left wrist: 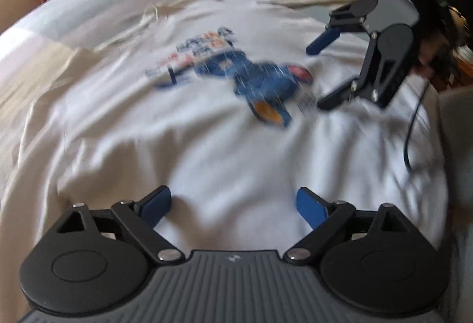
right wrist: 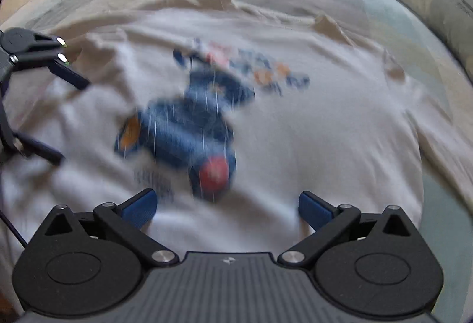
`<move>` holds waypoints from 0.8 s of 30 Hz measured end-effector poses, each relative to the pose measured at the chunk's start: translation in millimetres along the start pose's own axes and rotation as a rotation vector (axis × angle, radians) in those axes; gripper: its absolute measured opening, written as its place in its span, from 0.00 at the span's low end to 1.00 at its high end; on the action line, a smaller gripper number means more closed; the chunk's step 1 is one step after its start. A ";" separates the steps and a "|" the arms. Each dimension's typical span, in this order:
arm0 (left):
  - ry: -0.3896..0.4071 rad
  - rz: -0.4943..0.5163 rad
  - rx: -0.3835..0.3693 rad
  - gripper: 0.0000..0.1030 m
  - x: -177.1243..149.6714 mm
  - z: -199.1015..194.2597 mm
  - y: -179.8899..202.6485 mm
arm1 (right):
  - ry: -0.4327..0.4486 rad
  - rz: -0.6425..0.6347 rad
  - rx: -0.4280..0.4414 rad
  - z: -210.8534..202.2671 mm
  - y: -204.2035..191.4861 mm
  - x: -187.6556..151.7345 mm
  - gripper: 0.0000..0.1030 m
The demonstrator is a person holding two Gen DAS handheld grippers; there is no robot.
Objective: Fold clothes
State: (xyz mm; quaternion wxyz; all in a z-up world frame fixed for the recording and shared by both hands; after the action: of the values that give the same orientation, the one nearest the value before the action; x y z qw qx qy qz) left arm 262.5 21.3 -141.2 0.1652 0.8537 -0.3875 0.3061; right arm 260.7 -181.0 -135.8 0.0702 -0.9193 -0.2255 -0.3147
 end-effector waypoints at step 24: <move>0.163 -0.244 0.173 0.88 26.2 -29.1 -27.6 | 0.258 0.010 -0.121 -28.2 10.4 7.5 1.00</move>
State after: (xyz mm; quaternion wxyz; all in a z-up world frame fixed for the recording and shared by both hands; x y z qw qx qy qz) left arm 285.5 39.5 -103.3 0.1580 0.8778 -0.2387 0.3842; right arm 255.3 -195.1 -108.8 0.0444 -0.8750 -0.1907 -0.4428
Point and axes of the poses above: each gripper's, at about its wrist camera, not at the fingertips, and z roughly the way its jaws point, y to its right, x to its top, the point moved 4 cm from there along z, roughly the way its jaws point, and after that the axes turned 6 degrees about y, right-handed, at the moved point
